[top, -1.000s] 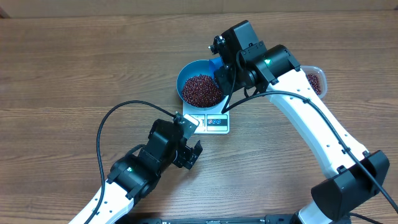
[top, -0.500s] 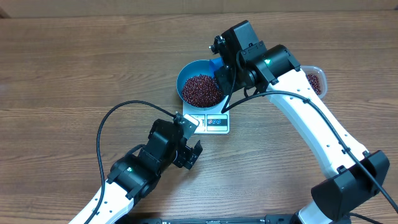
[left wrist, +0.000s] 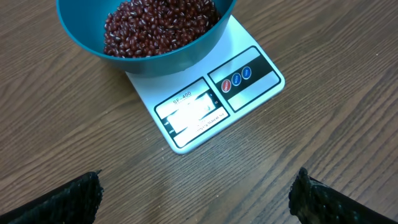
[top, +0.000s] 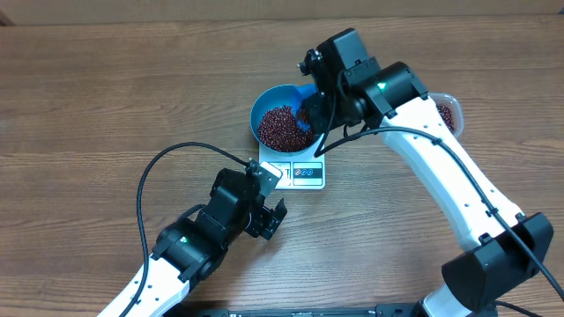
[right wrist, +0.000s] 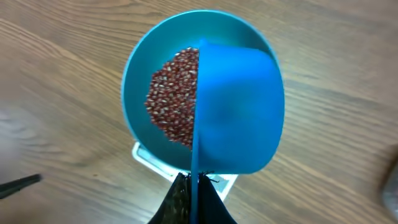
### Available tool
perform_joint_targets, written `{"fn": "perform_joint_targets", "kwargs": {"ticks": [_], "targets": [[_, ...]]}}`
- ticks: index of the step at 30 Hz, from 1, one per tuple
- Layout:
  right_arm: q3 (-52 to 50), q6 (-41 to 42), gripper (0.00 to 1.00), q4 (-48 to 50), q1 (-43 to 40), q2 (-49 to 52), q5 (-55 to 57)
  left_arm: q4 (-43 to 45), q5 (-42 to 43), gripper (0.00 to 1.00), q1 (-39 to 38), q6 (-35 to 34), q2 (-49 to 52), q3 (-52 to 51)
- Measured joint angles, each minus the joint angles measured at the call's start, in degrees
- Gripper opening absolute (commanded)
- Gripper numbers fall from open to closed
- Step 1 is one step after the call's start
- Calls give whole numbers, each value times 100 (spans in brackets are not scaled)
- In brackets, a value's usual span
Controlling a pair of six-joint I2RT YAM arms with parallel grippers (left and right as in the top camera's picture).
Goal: Scoop item into bowl and weigh 150g on scale
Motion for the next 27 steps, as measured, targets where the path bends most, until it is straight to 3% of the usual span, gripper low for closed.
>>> {"fn": "perform_joint_targets", "kwargs": {"ticks": [14,22,27], "targets": [[0,280,4,-46,-1528,0,-2752,0,0,100,0,0,0,0],[0,280,4,-46,-2544,0,-2887,0,0,100,0,0,0,0],[0,282,4,-254,-3145,0,-2334,0,0,99,0,0,0,0]]}}
